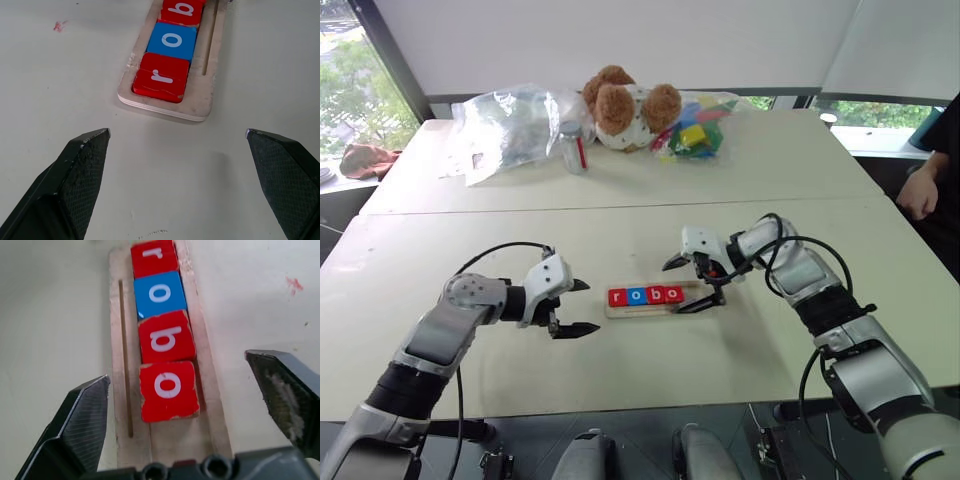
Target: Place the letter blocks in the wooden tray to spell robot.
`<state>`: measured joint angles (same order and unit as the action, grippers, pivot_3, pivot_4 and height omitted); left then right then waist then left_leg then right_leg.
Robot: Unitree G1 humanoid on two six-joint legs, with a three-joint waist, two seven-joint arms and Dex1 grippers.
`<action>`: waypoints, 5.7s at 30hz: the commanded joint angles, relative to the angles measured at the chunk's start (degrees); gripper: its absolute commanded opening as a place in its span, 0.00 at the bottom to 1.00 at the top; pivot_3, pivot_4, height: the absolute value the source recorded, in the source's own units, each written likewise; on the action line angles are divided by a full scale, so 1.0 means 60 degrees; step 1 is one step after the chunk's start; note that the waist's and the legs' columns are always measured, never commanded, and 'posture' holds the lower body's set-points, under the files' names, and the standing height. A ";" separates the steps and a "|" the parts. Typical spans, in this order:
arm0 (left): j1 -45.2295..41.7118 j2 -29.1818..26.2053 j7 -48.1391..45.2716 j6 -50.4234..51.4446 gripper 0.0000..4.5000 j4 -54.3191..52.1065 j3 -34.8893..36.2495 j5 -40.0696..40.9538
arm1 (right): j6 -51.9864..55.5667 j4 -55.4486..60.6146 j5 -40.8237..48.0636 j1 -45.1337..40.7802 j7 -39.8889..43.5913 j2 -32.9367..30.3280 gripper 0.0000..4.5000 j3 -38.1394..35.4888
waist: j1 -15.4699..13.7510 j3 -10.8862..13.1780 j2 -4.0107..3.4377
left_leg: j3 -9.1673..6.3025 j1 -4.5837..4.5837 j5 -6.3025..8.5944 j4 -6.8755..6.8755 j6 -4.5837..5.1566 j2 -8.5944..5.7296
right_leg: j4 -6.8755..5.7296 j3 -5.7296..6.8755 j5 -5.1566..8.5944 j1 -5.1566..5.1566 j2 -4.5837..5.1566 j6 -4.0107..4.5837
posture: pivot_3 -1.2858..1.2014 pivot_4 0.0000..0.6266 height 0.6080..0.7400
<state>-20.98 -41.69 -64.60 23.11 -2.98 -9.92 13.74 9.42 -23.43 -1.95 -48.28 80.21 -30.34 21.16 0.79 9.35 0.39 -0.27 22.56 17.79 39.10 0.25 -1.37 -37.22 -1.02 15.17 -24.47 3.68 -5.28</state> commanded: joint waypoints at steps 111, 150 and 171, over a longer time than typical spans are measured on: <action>-0.0583 -0.0344 -0.0279 -0.0242 1.00 -0.0506 0.0124 0.0413 | 1.1488 0.9355 0.0592 0.5667 -1.3070 0.4515 0.92 -0.4661 | 0.0214 -0.0026 0.0012 | -0.0012 -0.0022 -0.0013 -0.0022 -0.0013 0.0011 | -0.0023 -0.0008 0.0002 0.0010 -0.0030 0.0002 | 0.52 0.24 1.00; -0.0669 -0.1695 -0.1084 0.0639 1.00 -0.1851 0.0495 0.0701 | -0.1315 -0.1325 0.1414 0.2390 -0.0468 -0.2577 0.58 -0.2280 | -0.0003 -0.0001 0.0018 | 0.0007 -0.0016 0.0008 0.0002 0.0021 0.0013 | 0.0011 -0.0008 0.0002 0.0027 -0.0018 -0.0002 | 0.52 0.24 1.00; 0.0031 -0.1783 -0.0566 0.0609 1.00 -0.1558 0.0629 0.0556 | -0.0724 -0.0635 0.0794 0.0161 0.0684 -0.1199 0.24 -0.0612 | -0.0041 0.0006 0.0007 | 0.0000 -0.0004 0.0008 0.0001 0.0017 0.0001 | 0.0010 -0.0003 0.0002 0.0016 0.0001 -0.0001 | 0.52 0.24 1.00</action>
<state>-20.26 -52.55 -68.60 26.23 -10.43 -7.23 16.50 7.15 -25.76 3.89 -45.72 84.30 -37.39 17.49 0.55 9.38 0.43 -0.27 22.53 17.83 39.11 0.35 -1.37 -37.17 -1.03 15.18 -24.37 3.69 -5.29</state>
